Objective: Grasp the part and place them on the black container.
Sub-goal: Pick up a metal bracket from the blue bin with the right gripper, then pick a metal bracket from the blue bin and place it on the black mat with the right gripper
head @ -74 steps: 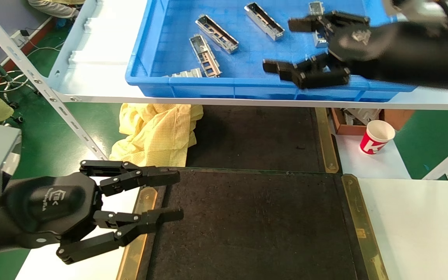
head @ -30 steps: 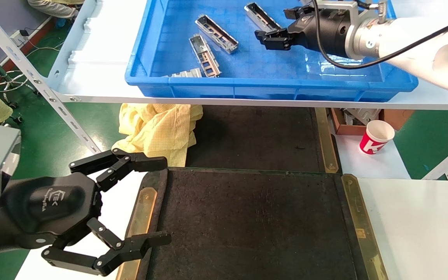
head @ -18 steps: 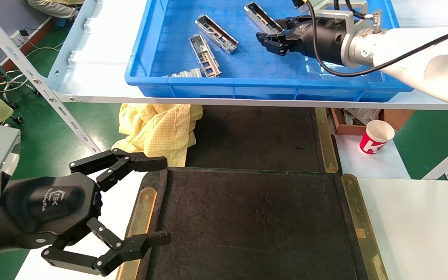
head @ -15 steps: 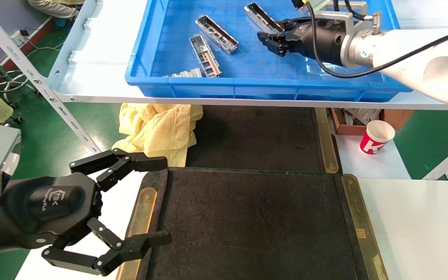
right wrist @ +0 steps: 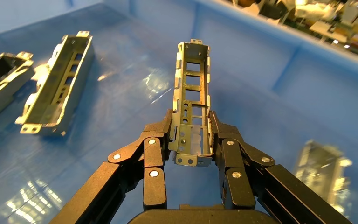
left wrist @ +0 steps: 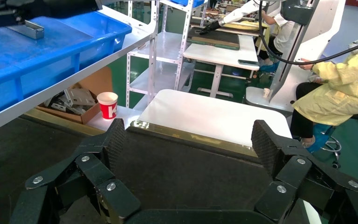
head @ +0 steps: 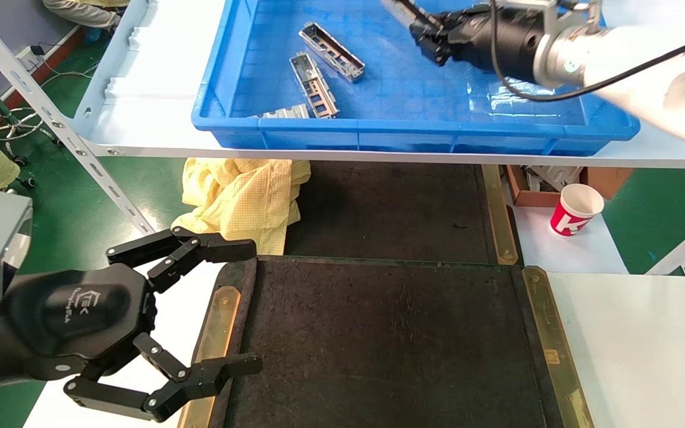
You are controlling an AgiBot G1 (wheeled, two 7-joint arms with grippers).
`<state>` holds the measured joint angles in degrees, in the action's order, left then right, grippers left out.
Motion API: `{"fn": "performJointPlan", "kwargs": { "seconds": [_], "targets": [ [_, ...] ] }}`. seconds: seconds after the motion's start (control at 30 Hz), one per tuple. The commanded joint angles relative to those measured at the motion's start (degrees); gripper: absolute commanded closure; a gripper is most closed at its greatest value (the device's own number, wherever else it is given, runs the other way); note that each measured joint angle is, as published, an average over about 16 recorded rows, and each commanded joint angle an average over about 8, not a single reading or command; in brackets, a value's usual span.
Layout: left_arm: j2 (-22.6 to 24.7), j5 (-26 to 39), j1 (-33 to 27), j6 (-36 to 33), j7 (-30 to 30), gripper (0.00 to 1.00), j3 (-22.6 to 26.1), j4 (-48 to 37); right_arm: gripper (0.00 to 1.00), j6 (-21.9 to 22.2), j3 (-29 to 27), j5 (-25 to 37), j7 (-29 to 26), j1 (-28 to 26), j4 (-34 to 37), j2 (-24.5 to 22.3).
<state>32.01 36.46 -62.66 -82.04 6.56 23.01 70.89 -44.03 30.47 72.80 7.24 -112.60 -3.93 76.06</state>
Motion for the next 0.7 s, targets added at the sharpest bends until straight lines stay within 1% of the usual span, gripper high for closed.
{"fn": "performJointPlan", "kwargs": {
  "seconds": [0.03,0.17,0.27,0.37,0.57,0.7],
  "targets": [
    [0.00,0.00,0.00,0.00,0.00,0.00,0.00,0.00,1.00,0.18,-0.13,-0.27,0.35,-0.56,0.17,-0.22],
    [0.00,0.00,0.00,0.00,0.00,0.00,0.00,0.00,1.00,-3.12,-0.34,-0.61,1.63,-1.87,0.53,-2.11],
    [0.00,0.00,0.00,0.00,0.00,0.00,0.00,0.00,1.00,-7.87,-0.53,-0.96,2.57,-2.77,0.53,-4.29],
    [0.00,0.00,0.00,0.00,0.00,0.00,0.00,0.00,1.00,-14.14,-0.72,-1.36,3.31,-3.59,0.35,-6.86],
    [0.00,0.00,0.00,0.00,0.00,0.00,0.00,0.00,1.00,-28.14,-0.68,-1.62,4.26,-4.65,0.02,-11.71],
    [0.00,0.00,0.00,0.00,0.00,0.00,0.00,0.00,1.00,-36.12,-0.35,-1.36,4.87,-4.86,-0.02,-14.15]
  ]
}}
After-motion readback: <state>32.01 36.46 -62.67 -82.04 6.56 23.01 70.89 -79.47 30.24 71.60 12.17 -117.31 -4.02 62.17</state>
